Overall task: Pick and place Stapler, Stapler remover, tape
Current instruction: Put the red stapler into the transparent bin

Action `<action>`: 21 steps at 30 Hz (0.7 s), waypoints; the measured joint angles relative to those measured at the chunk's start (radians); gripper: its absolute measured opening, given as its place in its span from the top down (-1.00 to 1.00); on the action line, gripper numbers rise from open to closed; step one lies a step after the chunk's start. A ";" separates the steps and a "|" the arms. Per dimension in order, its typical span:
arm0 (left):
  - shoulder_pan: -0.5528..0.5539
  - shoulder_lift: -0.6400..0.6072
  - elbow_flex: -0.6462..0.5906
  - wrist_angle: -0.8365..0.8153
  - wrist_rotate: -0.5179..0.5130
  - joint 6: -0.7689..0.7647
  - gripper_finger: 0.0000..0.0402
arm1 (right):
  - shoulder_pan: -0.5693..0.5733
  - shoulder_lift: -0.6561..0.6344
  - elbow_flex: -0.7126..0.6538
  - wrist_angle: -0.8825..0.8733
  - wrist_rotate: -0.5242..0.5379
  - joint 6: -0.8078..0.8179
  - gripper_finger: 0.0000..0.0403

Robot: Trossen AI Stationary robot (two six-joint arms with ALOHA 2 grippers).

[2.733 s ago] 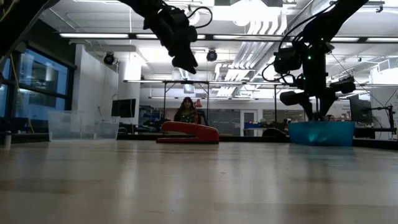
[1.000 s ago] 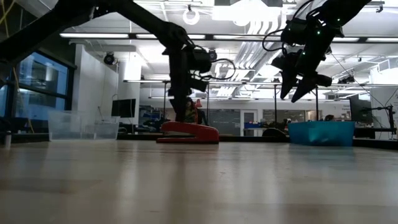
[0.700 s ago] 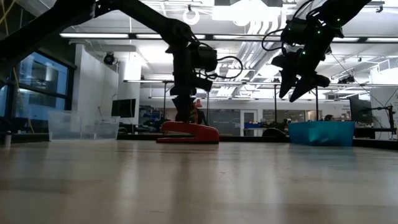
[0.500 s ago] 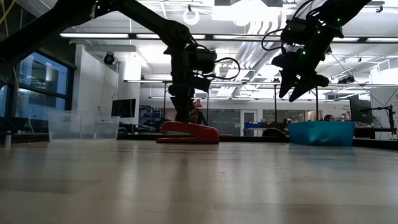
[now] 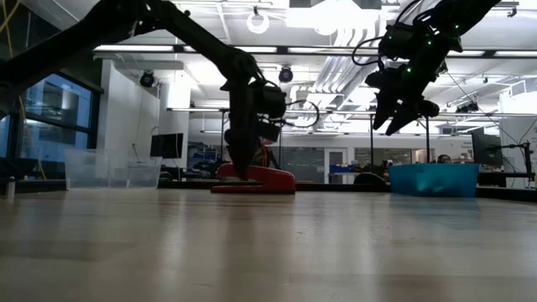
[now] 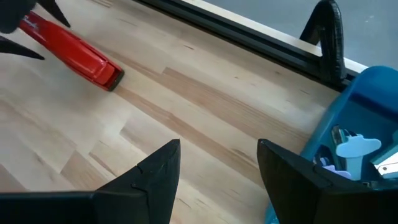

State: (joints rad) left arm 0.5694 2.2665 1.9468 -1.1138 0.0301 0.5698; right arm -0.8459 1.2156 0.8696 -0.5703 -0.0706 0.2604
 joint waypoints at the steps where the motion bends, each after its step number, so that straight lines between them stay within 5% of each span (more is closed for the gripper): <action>1: 0.000 0.006 0.000 -0.011 0.006 0.001 -0.43 | 0.001 0.000 0.000 0.000 -0.002 0.000 -0.01; 21: 0.000 0.063 0.000 0.009 -0.013 -0.002 -0.43 | 0.003 0.000 0.000 0.041 -0.045 -0.035 -0.01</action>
State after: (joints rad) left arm 0.5694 2.3291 1.9465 -1.1053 0.0168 0.5682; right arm -0.8429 1.2156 0.8696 -0.5288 -0.1155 0.2250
